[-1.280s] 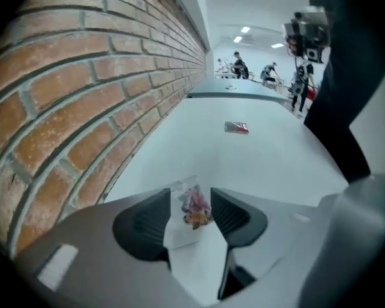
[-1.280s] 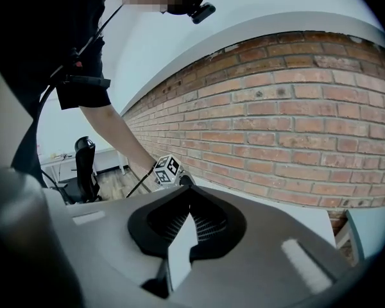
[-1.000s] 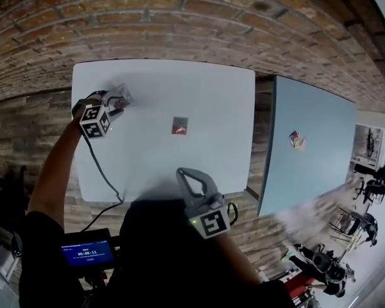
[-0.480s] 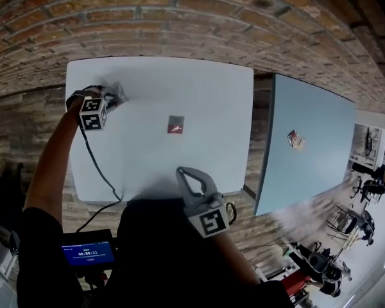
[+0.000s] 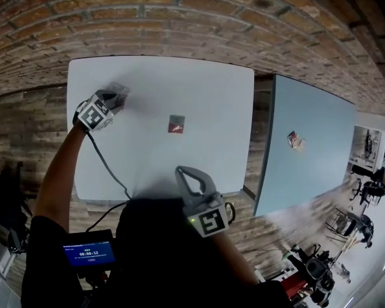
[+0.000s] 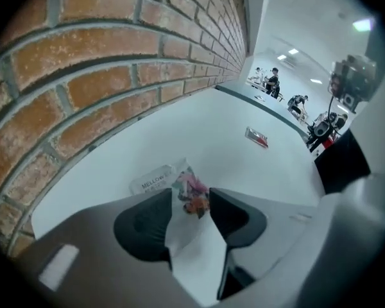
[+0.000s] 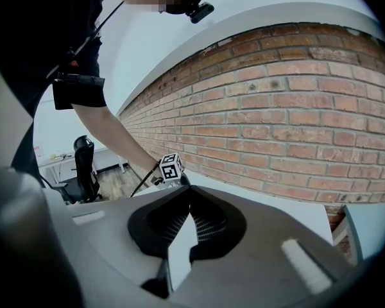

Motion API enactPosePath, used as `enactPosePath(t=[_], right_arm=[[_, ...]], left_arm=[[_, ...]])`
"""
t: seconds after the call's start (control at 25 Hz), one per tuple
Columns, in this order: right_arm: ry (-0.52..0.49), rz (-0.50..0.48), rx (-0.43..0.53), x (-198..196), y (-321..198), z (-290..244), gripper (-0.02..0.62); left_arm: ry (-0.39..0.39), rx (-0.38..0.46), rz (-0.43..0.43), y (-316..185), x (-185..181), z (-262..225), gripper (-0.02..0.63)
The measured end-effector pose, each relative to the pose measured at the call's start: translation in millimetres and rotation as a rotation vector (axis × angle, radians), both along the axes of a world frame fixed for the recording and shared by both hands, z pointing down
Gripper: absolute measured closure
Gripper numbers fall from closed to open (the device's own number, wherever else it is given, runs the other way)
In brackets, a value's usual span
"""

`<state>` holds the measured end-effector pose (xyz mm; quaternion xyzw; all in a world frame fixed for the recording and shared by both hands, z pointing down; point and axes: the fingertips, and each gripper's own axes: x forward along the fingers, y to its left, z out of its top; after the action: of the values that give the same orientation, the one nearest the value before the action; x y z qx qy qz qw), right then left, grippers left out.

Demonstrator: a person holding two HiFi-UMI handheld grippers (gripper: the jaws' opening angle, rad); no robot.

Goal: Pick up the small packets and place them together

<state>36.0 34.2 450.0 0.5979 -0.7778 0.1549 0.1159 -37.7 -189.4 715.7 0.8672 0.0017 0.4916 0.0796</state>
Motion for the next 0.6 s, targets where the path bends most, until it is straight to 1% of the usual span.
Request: enactPosePath(t=[0.08, 0.12, 0.2, 0.32, 0.4, 0.48, 0.56, 0.6], right_arm=[[-0.002, 0.001, 0.000, 0, 0, 0, 0.592], [-0.001, -0.002, -0.006, 1, 1, 1, 0.592], [0.005, -0.008, -0.010, 1, 3, 2, 0.592], [0.007, -0.004, 0.005, -1, 6, 0, 0.592], [0.011, -0.001, -0.010, -3, 10, 0, 0.592], [0.024, -0.001, -0.034, -4, 13, 0, 0.592], [0.024, 0.019, -0.027, -1, 15, -4, 0.592], [0.026, 0.028, -0.024, 1, 16, -5, 0.592]], left_arm=[[0.037, 0.079, 0.042, -1, 3, -7, 0.415], [0.040, 0.133, 0.089, -3, 4, -10, 0.413], [0.012, 0.224, 0.218, -4, 5, -13, 0.411], [-0.051, 0.310, 0.416, 0, 6, -6, 0.408], [-0.077, 0.361, 0.525, 2, 5, -1, 0.405], [-0.103, 0.368, 0.593, 2, 2, 4, 0.403], [-0.125, 0.342, 0.614, 1, 1, 8, 0.403], [-0.129, 0.327, 0.609, 0, 2, 9, 0.403]])
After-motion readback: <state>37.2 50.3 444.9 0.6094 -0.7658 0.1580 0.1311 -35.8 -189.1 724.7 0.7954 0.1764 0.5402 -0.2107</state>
